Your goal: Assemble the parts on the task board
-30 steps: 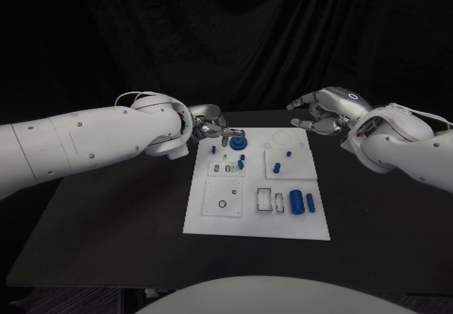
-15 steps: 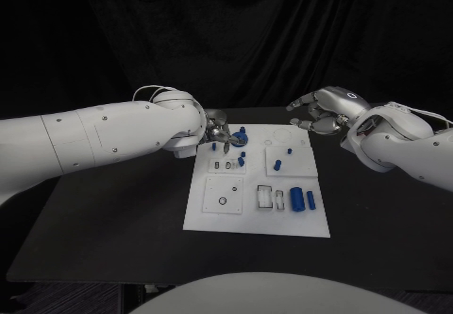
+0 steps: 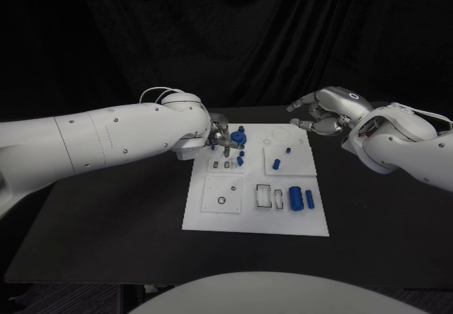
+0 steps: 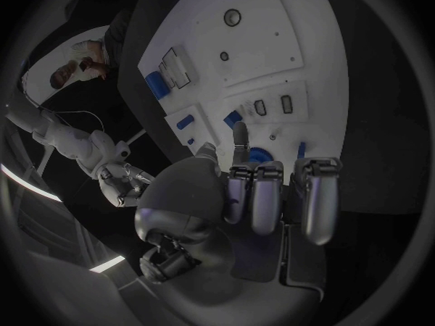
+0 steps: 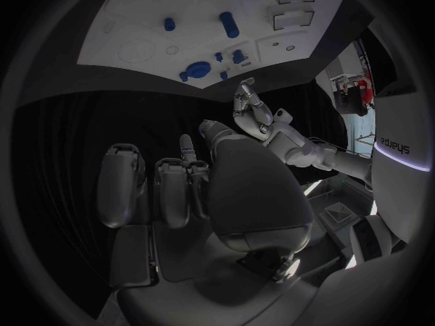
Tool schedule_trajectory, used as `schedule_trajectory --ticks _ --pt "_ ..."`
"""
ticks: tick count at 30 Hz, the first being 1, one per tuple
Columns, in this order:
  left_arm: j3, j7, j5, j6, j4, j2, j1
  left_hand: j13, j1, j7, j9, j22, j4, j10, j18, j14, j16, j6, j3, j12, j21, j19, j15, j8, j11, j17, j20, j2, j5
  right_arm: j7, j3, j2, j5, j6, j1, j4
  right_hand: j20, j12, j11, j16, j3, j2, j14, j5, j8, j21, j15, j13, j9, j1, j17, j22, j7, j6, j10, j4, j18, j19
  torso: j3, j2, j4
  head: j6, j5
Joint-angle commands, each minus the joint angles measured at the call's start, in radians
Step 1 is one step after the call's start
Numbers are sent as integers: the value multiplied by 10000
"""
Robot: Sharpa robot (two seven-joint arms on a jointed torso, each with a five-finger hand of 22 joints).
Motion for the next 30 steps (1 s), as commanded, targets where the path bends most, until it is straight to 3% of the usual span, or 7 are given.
schedule_trajectory --ticks 1,13,20,24,30 --pt "8 12 -50 161 -45 79 -48 2622 170 68 -14 1405 -69 1043 -120 1038 26 43 139 -10 -38 134 3 -163 61 2630 50 6 139 -114 9 -44 -6 -206 -19 131 40 52 64 20 18 78 728 19 42 -3 102 1450 -17 -43 1121 1891 -21 76 389 35 84 5 1 25 -12 1 29" --pt "7 260 -50 44 -312 369 -177 2622 220 213 -105 1398 -134 1043 -117 1038 26 -151 419 -10 -70 135 99 -774 178 2630 129 -87 346 -126 10 -29 -6 -152 -13 230 41 41 65 22 27 83 729 21 41 0 103 1433 -21 -37 1125 1892 -20 85 380 28 84 8 17 85 -41 1 81" --pt "8 226 -50 -62 -407 479 -263 2622 141 209 -81 1433 -97 1043 -124 1038 26 17 470 -10 -60 163 122 -847 189 2630 159 -127 188 -114 10 -19 -6 -149 -12 268 41 33 66 24 31 85 730 22 41 6 103 1419 -23 -34 1127 1894 -20 89 372 26 83 10 7 88 -41 1 62" --pt "8 192 -50 -61 -472 517 -305 2622 70 192 -37 1462 -74 1043 -129 1038 26 149 510 -10 -52 190 111 -908 173 2630 162 -173 -65 -125 10 -14 -6 -122 -12 288 41 33 66 24 31 85 730 22 41 6 103 1419 -23 -34 1127 1894 -20 89 372 26 83 10 9 82 -38 1 65" --pt "8 157 -50 -2 -491 548 -350 2622 54 185 -23 1470 -67 1043 -130 1038 26 182 524 -10 -49 197 109 -919 169 2630 160 -173 -116 -135 10 1 -6 -110 -12 264 41 33 66 24 31 85 730 22 41 6 103 1419 -23 -34 1127 1894 -20 89 372 26 83 10 4 94 -48 1 87"
